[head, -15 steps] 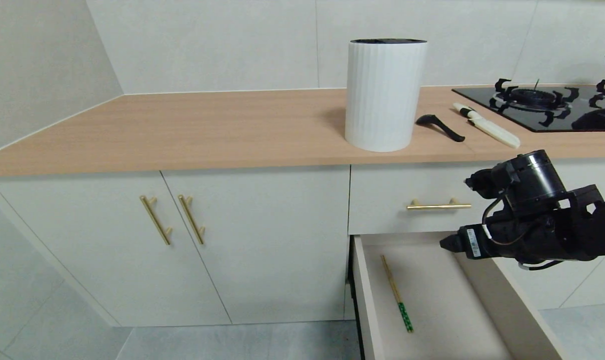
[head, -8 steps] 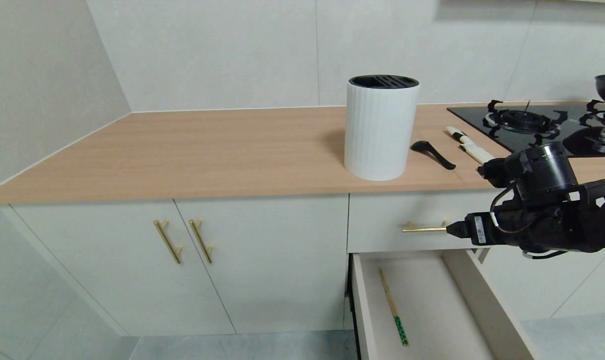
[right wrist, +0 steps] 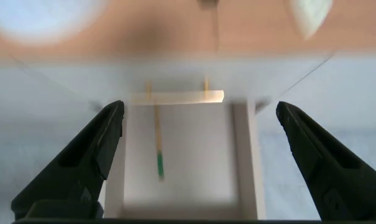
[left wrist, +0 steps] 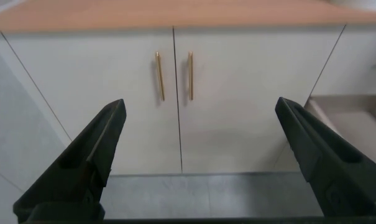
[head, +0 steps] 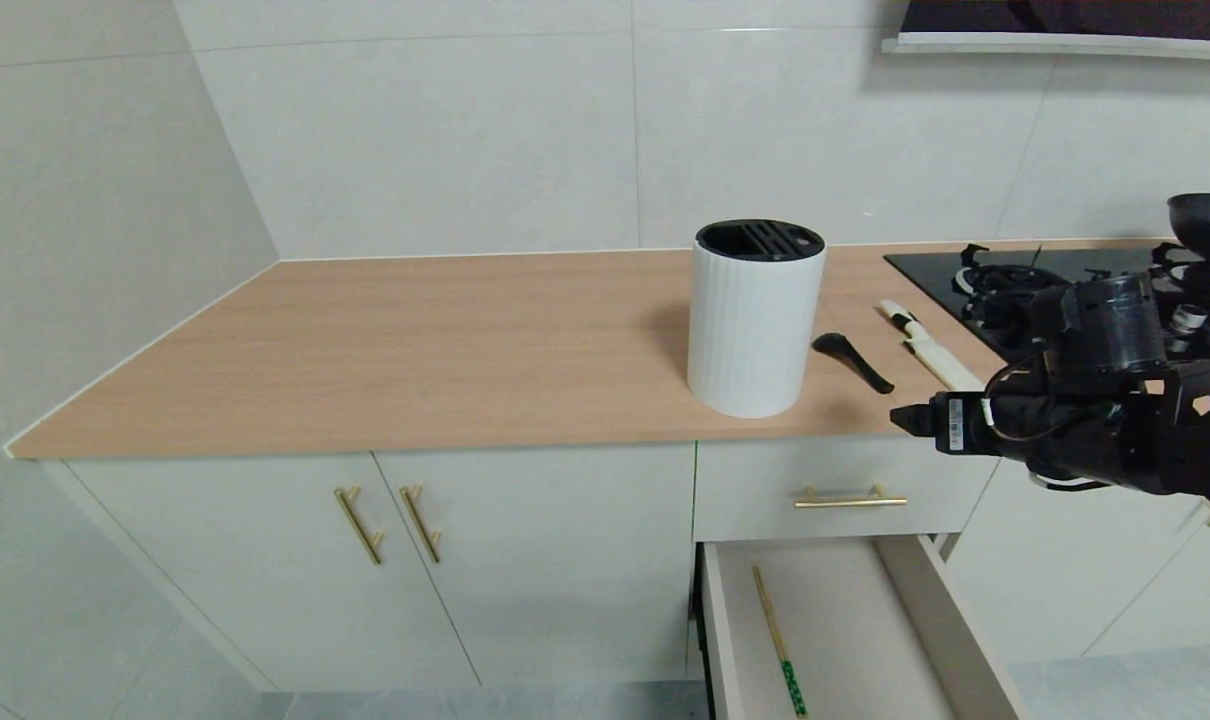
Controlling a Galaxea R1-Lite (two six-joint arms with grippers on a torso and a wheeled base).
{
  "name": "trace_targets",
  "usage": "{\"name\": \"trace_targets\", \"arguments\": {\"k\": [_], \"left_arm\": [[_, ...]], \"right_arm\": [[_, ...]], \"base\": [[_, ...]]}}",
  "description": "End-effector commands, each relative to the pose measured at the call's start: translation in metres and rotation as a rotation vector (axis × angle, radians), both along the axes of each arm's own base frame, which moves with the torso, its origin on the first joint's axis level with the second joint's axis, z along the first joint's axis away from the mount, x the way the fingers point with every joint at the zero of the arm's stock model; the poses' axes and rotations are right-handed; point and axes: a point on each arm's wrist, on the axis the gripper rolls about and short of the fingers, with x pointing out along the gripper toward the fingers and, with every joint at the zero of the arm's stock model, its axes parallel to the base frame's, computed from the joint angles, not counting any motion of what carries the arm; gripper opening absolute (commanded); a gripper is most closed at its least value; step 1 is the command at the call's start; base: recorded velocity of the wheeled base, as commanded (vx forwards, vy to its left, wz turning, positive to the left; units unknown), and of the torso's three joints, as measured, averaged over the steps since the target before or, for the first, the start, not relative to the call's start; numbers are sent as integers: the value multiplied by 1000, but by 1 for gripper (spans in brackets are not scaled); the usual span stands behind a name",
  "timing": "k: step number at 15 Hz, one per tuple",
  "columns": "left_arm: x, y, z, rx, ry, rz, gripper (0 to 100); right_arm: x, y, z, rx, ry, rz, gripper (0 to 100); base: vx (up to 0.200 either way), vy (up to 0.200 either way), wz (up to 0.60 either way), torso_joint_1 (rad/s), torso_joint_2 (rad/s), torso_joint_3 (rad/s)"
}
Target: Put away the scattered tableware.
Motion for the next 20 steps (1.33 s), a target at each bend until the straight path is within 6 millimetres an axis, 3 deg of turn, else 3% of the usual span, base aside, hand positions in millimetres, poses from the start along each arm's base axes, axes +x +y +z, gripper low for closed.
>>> {"name": "trace_targets", "arguments": {"k": [1,6,10,12,16,20], "left_arm": [[0,0,0,0,-1,1,100],[0,0,0,0,-1,1,100],[0,0,0,0,-1,1,100],[0,0,0,0,-1,1,100],[0,0,0,0,-1,1,100],[0,0,0,0,-1,1,100]], "right_arm": [[5,1,-10,-7,21,-2,100],[17,-1,-24,-15,36,-16,100],[30,-8,-16,-21,-26,-16,100],[42,-10,-10,4,-46,27,100],[88,-12,-1,-21,-112,167,100],[121,-16,-31,-67,-79,221,100]], "base": [[0,0,0,242,-530,-271],[0,0,0,197,-421,-226],[0,0,0,21,-40,-21],[0,0,0,0,0,0],[0,0,0,0,0,0],[0,0,0,0,0,0]]}}
